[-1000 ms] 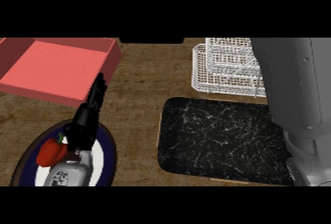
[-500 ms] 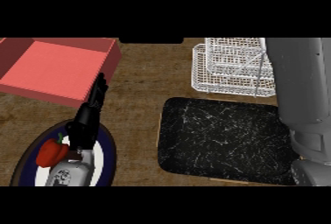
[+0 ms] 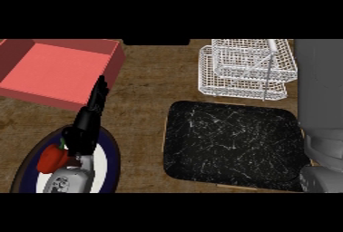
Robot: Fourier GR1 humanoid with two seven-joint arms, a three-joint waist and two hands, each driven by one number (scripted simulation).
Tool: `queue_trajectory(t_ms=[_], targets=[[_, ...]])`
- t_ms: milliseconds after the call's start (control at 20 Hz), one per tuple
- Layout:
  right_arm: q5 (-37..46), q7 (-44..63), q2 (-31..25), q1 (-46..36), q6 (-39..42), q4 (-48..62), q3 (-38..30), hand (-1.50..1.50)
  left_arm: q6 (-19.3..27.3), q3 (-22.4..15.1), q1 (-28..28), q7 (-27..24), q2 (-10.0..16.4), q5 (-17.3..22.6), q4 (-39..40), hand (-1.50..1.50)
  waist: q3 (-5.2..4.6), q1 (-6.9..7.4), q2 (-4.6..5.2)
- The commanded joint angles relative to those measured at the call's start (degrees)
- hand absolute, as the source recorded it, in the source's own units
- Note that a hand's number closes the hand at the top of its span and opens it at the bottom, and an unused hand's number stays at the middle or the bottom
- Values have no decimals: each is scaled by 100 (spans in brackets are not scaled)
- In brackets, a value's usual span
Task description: Pick the cupcake from the tray and place it in the tiered basket
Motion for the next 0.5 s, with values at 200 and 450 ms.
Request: queue_trajectory(t_ms=[200, 450], targets=[[-287, 635, -246, 904, -269, -1602, -557, -150, 89, 133, 12, -25, 41, -29, 119, 0, 1, -200, -58], [-1180, 855, -372, 1570, 301, -3189, -1273, -150, -35, 160, 234, -66, 128, 55, 19, 0, 2, -246, -82]])
